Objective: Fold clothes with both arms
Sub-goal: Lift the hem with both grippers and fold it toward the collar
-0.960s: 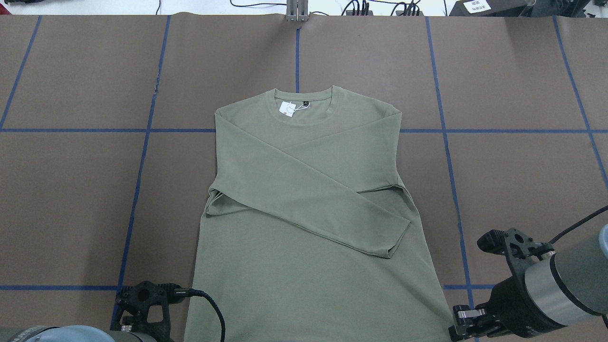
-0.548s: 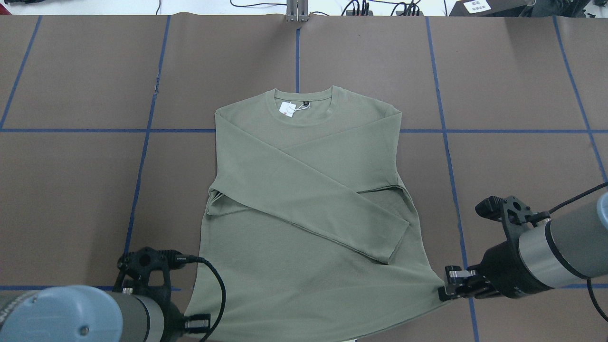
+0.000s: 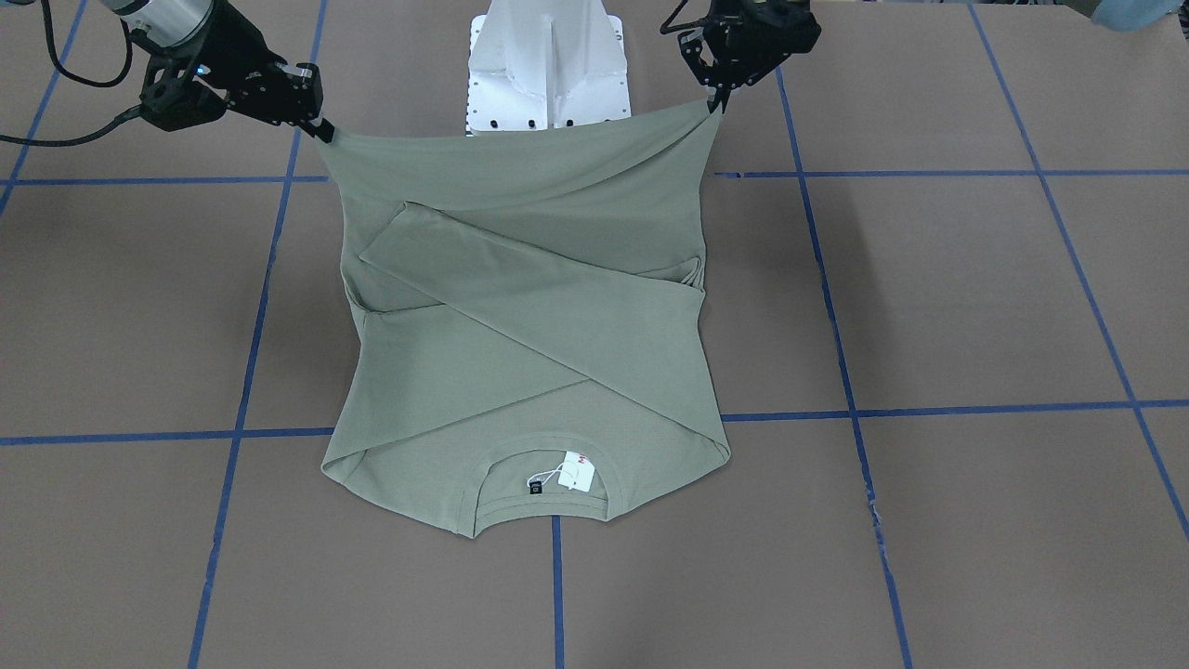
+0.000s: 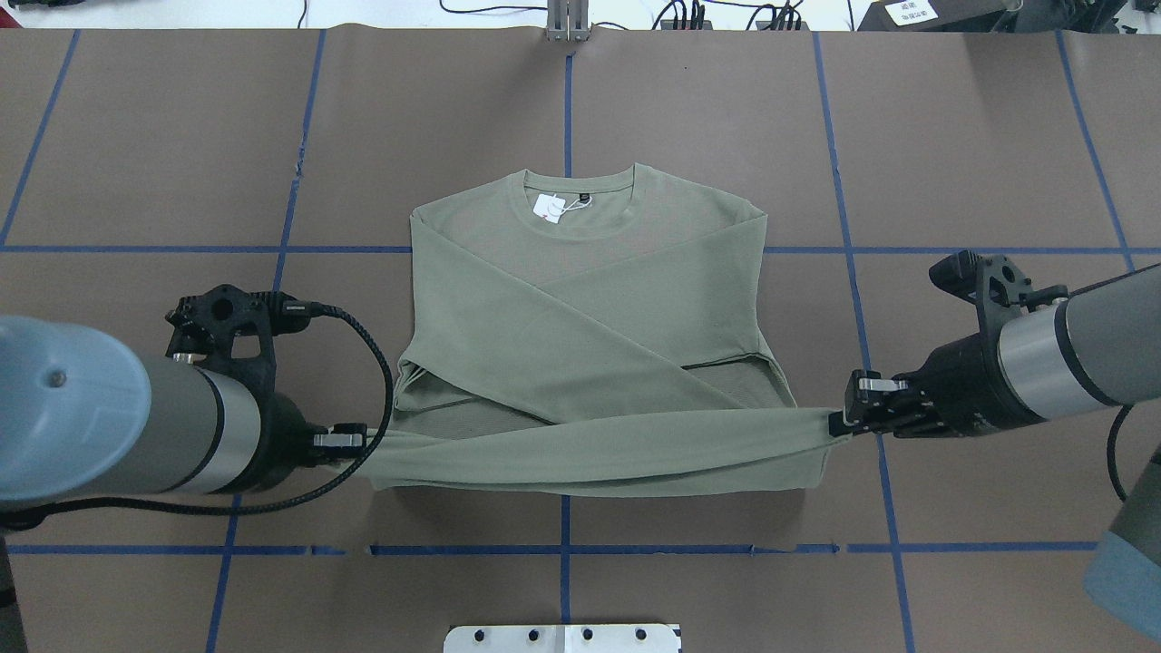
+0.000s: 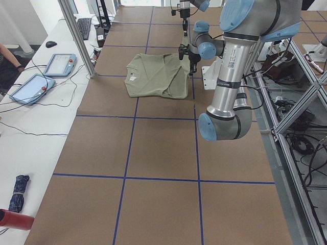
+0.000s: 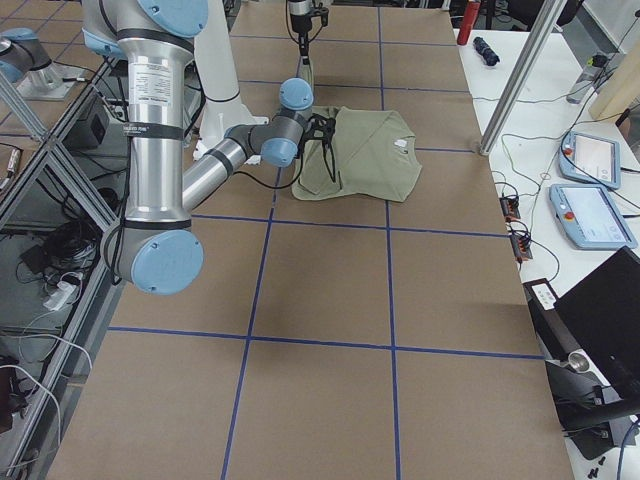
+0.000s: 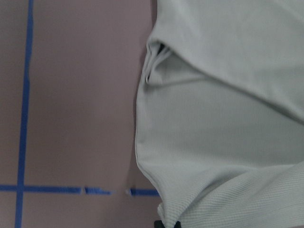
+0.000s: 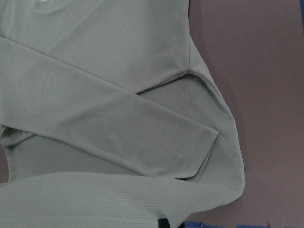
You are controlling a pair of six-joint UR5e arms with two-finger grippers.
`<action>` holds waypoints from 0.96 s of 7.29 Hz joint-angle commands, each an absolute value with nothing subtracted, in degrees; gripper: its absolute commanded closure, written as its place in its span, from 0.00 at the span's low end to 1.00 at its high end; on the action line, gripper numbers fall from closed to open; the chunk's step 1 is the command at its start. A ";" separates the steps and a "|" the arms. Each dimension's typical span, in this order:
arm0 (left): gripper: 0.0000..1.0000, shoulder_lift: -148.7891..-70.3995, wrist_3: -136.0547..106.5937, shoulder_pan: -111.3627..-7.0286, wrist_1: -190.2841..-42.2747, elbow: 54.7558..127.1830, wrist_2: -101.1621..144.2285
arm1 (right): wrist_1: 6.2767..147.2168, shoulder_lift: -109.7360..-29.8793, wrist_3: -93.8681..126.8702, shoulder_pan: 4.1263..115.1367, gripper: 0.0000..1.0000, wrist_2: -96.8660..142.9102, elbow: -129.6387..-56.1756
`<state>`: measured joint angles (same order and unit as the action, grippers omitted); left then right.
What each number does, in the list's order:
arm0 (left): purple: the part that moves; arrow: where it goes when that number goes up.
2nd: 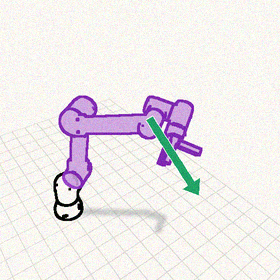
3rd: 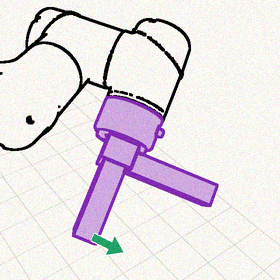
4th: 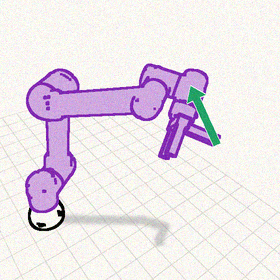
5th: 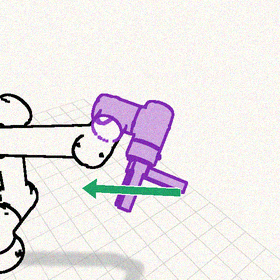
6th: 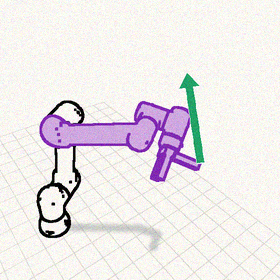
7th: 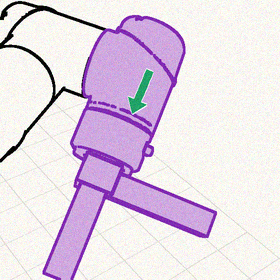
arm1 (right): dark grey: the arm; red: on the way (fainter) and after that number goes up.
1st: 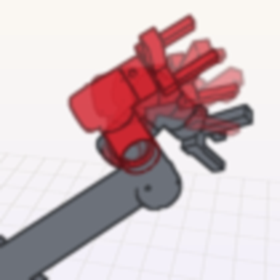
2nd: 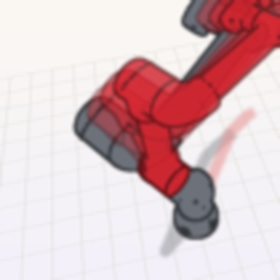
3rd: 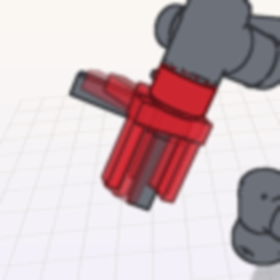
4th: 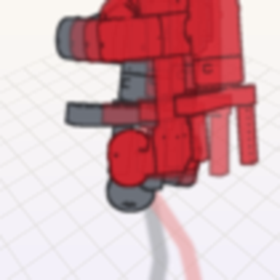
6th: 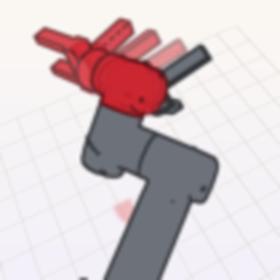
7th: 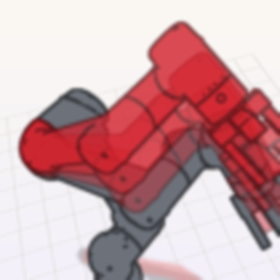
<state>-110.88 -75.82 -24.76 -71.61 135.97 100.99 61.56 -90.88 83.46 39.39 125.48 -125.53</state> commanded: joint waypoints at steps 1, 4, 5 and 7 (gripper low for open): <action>1.00 -115.81 -72.87 -30.47 -74.07 126.19 101.25 | 60.64 -83.19 82.00 44.80 1.00 125.33 -117.11; 1.00 -116.72 -66.28 -39.44 -83.90 115.70 101.34 | 61.00 -69.74 81.91 50.34 1.00 124.81 -102.45; 1.00 -118.20 -65.49 -41.72 -86.37 112.27 101.34 | 60.91 -66.83 81.83 51.84 1.00 124.72 -98.13; 1.00 -123.28 -64.51 -43.94 -91.37 102.63 101.34 | 60.91 -62.77 78.59 53.79 1.00 124.54 -90.04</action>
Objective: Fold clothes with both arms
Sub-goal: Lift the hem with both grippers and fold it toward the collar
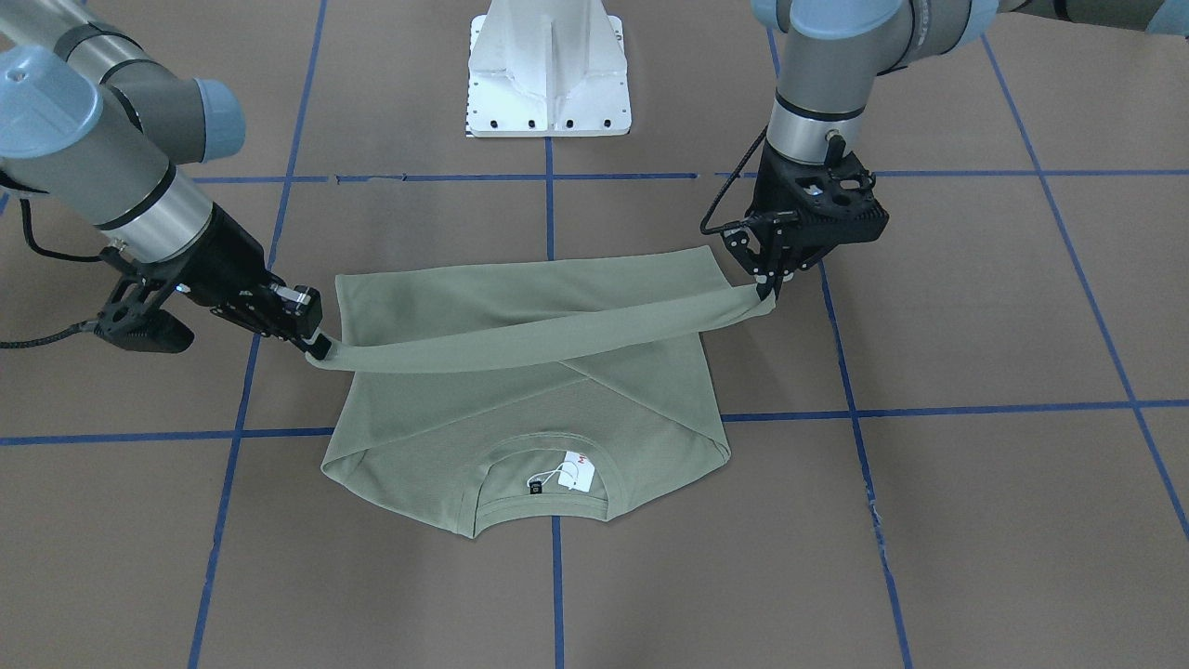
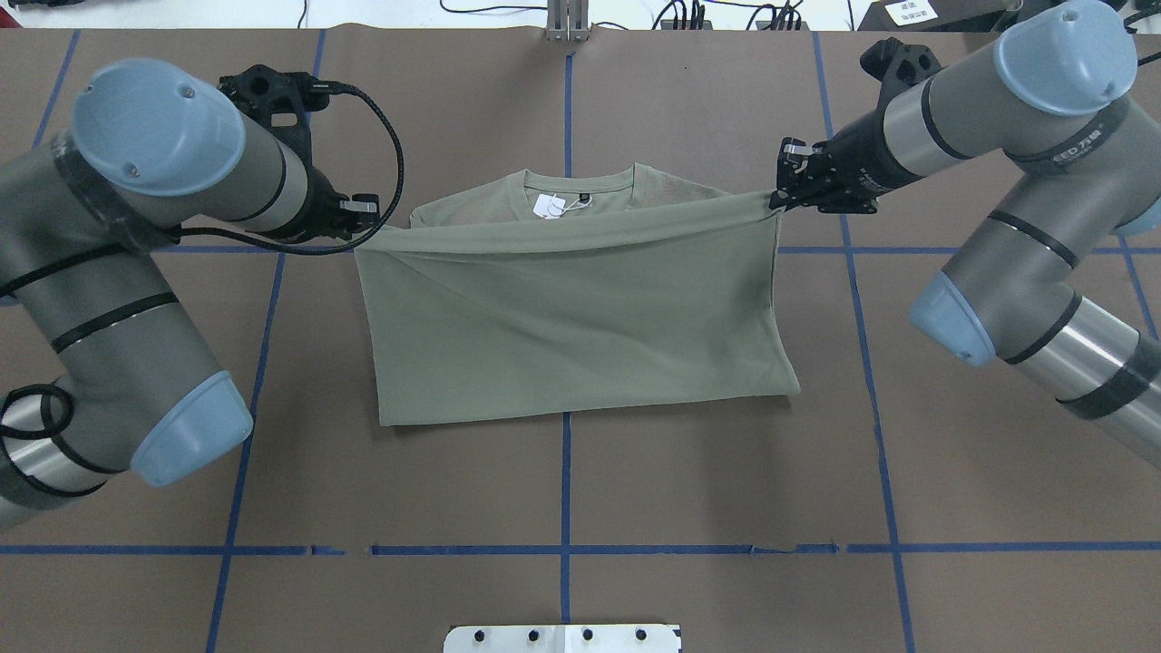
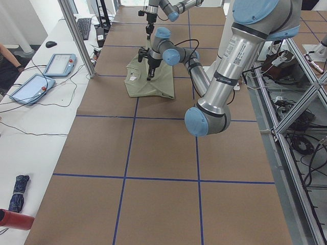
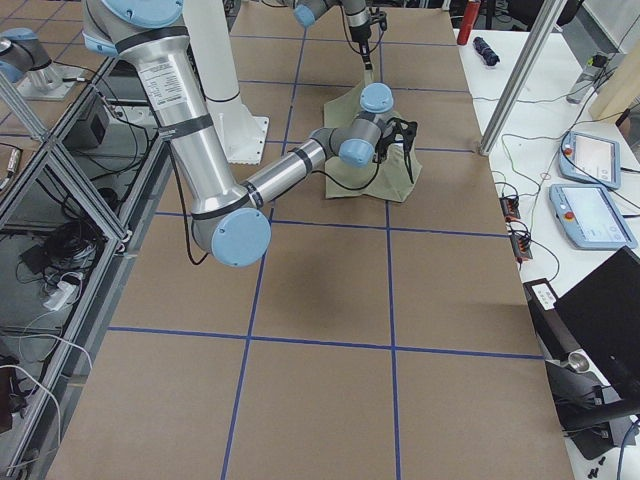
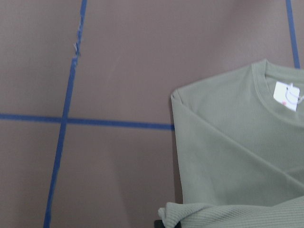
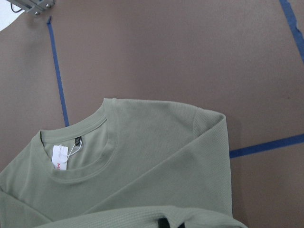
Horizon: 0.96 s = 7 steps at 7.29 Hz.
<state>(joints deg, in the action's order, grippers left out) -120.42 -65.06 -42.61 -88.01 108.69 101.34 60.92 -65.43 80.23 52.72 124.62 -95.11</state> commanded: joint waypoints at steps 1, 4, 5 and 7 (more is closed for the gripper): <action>1.00 -123.57 -64.60 -43.95 -98.54 96.65 101.25 | 60.82 -60.32 78.57 53.79 1.00 124.45 -85.82; 1.00 -124.62 -65.04 -43.86 -110.36 84.24 101.07 | 60.73 -59.68 78.66 53.70 1.00 124.37 -82.97; 1.00 -125.93 -65.21 -43.86 -112.57 80.55 100.99 | 60.82 -56.55 78.75 53.70 1.00 123.84 -79.58; 1.00 -127.79 -65.21 -43.86 -116.26 75.69 100.81 | 60.73 -53.97 78.66 53.70 1.00 123.31 -75.77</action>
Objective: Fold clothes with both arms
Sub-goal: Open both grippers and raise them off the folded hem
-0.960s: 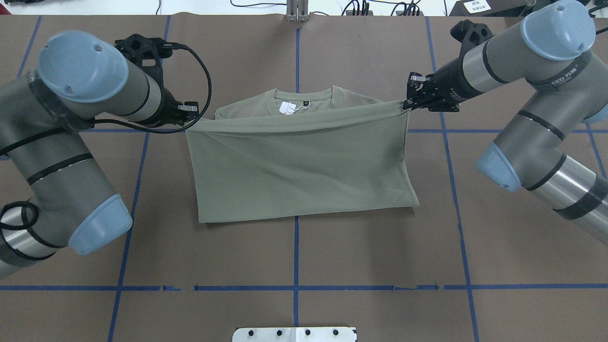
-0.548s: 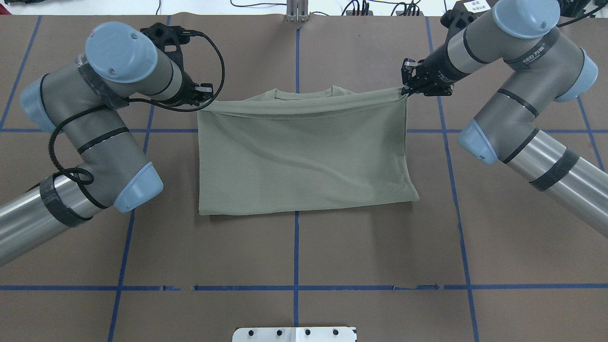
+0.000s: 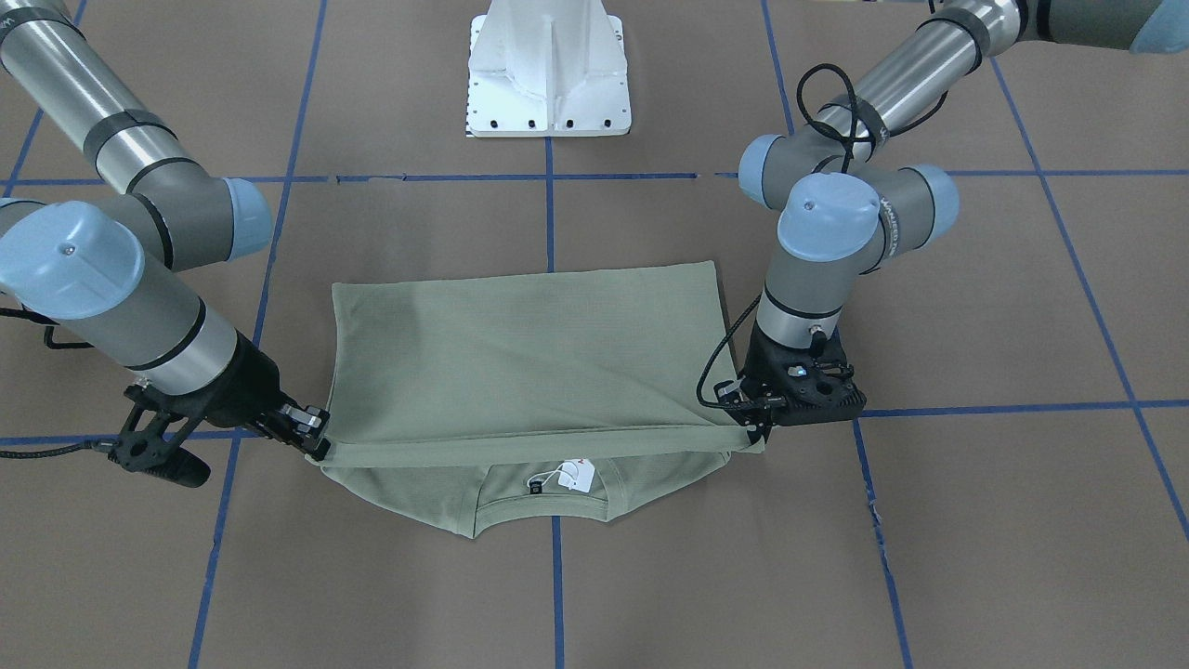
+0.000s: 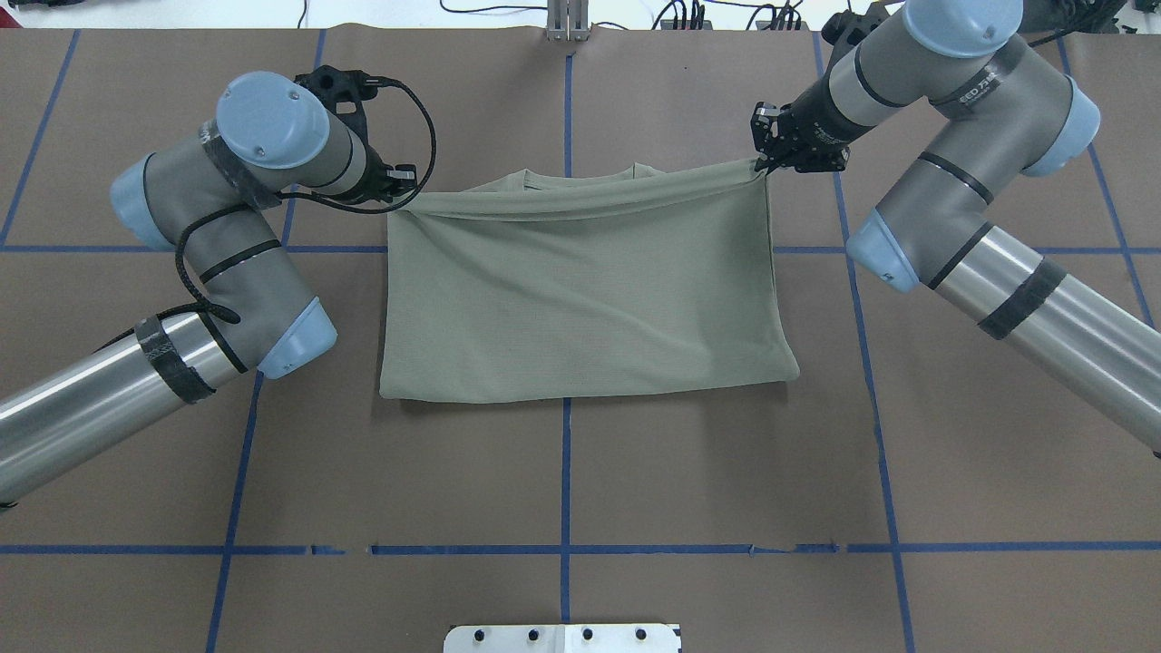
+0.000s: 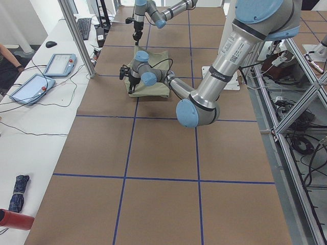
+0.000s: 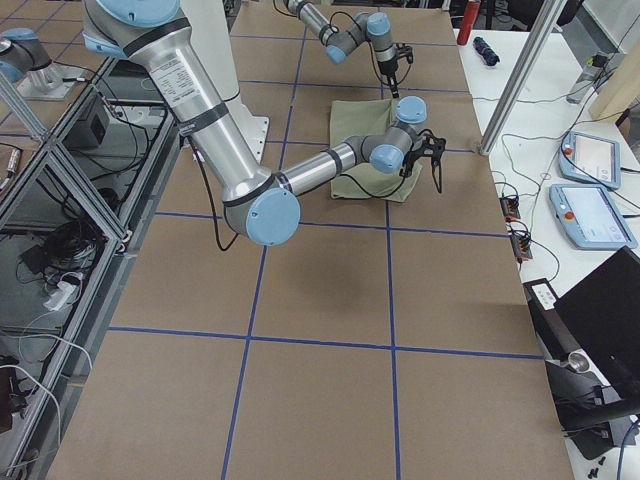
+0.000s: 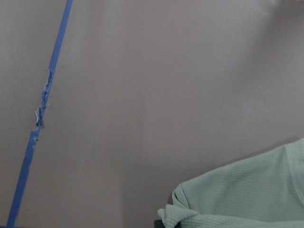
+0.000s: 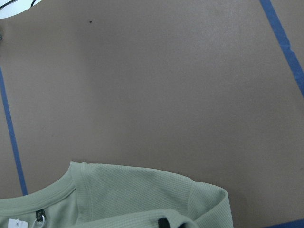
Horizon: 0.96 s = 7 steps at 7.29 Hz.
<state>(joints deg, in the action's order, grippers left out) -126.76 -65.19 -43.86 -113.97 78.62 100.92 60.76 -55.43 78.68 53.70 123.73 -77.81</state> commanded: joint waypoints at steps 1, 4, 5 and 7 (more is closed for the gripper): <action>1.00 -127.97 -65.21 -43.86 -116.28 75.59 100.81 | 60.73 -53.53 78.66 53.70 1.00 122.88 -74.80; 0.83 -128.14 -65.21 -43.86 -116.37 75.41 100.81 | 60.73 -53.53 78.57 53.70 0.89 122.43 -74.36; 0.13 -128.23 -65.13 -43.77 -116.37 75.41 100.81 | 60.56 -53.53 78.57 53.35 0.01 121.47 -74.44; 0.00 -128.58 -65.13 -43.86 -116.28 75.41 100.81 | 60.56 -53.61 76.74 53.35 0.00 121.20 -74.44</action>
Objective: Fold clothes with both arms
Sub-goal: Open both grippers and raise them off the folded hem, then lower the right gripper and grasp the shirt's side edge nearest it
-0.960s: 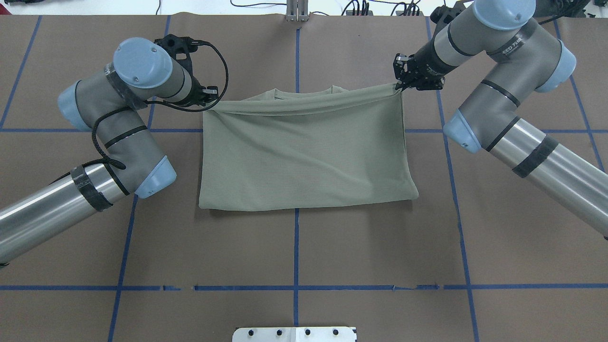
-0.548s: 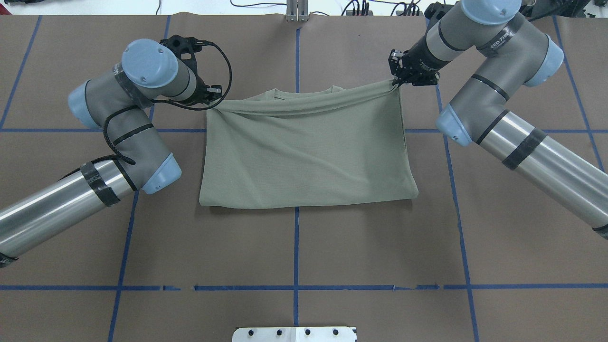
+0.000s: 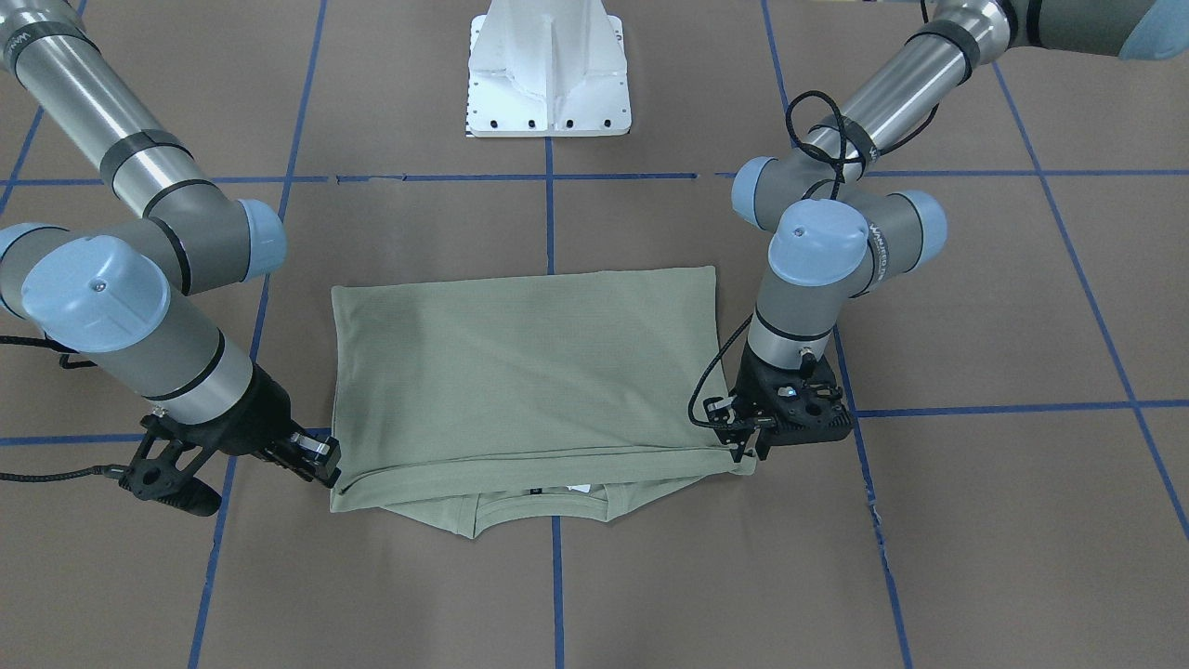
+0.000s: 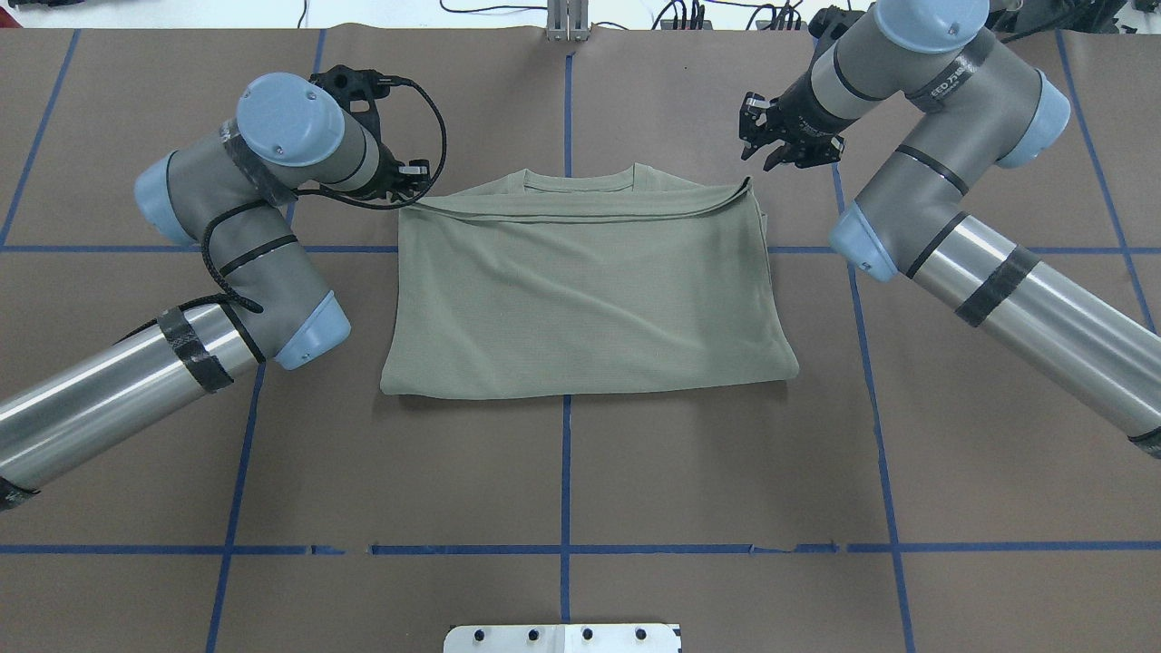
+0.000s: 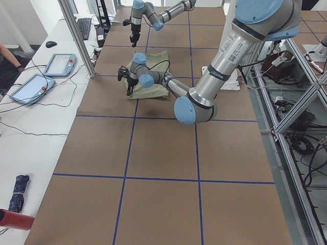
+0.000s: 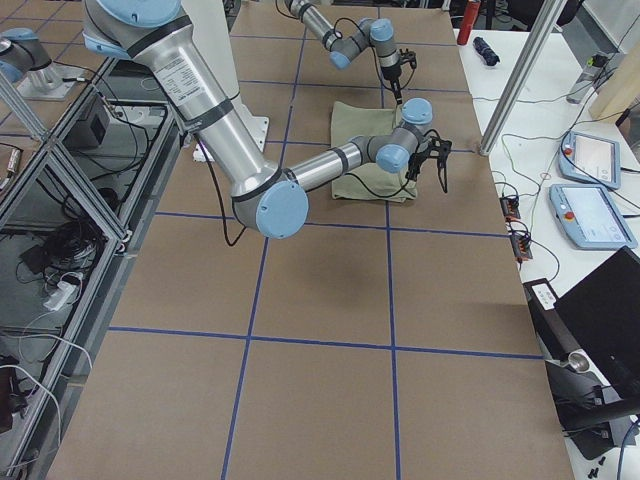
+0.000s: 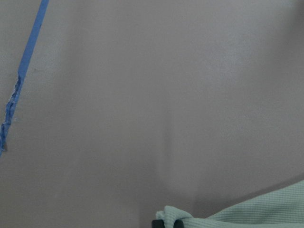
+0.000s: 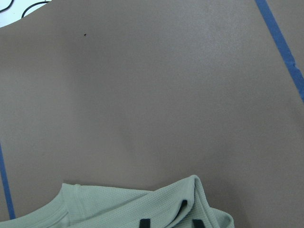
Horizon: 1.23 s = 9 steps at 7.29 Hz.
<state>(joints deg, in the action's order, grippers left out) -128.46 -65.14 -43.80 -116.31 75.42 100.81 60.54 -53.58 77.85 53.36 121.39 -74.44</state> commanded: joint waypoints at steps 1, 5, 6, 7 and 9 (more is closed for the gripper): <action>0.00 -128.58 -64.87 -43.86 -116.28 75.50 100.81 | 60.56 -53.79 75.95 53.35 0.00 121.29 -74.44; 0.00 -124.38 -64.86 -44.21 -115.49 85.66 101.07 | 61.08 -68.04 76.02 45.56 0.00 119.10 -92.38; 0.00 -123.41 -64.86 -44.21 -114.88 87.69 101.16 | 61.08 -73.16 76.29 42.74 0.00 118.05 -97.68; 0.00 -123.14 -65.04 -44.12 -114.79 87.98 101.08 | 61.08 -77.74 76.38 40.10 0.00 115.95 -100.69; 0.00 -123.13 -65.30 -44.03 -114.79 88.15 101.07 | 61.08 -78.92 76.46 37.45 0.00 114.70 -101.16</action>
